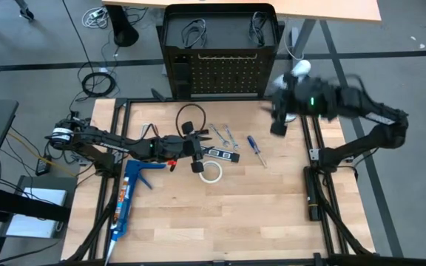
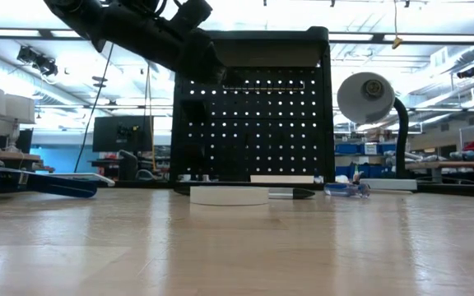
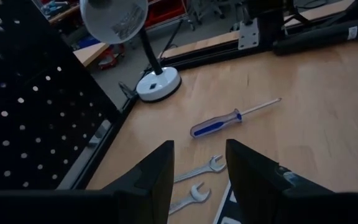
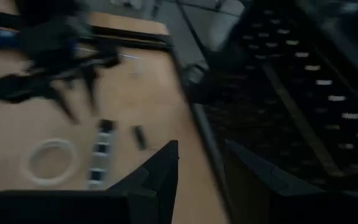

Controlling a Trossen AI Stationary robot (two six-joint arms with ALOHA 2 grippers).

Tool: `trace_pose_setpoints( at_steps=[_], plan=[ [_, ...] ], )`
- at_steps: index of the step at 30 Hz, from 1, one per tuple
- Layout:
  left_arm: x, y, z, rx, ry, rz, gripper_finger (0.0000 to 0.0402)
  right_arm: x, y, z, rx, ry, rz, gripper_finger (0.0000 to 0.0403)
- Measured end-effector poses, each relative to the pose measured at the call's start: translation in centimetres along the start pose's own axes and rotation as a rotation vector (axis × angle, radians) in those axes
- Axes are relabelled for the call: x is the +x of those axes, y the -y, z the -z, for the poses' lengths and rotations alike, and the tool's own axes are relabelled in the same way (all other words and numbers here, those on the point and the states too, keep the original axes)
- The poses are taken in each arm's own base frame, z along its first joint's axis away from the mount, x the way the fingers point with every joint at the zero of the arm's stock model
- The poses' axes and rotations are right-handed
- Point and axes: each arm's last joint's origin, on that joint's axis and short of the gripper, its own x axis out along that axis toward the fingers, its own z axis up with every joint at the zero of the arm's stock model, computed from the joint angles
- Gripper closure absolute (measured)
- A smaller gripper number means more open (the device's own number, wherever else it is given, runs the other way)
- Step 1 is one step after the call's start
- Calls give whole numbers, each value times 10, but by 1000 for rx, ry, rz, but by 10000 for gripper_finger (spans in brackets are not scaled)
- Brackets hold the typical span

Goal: Hang tools onto peg board
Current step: Put the blue screwdriver on top of the pegboard

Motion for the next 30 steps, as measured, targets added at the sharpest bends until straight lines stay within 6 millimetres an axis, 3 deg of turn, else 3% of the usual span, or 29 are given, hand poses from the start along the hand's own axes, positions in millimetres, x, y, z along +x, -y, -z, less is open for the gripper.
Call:
trace_pose_setpoints(
  at_steps=[9, 15, 24, 30],
  plan=[
    [0, 0, 0, 2, -1, -2, 250, 47, -73, 97, 139, 12, 46, 270],
    [0, -1, -1, -1, 7, -13, 250, 73, -104, 151, 265, -35, 24, 270],
    [0, -1, -1, -2, 6, -12, 250, 85, -133, 195, 437, -91, 45, 270],
    [0, -1, -1, -2, 4, -11, 250, 93, -154, 216, 489, -231, 24, 270]
  ],
)
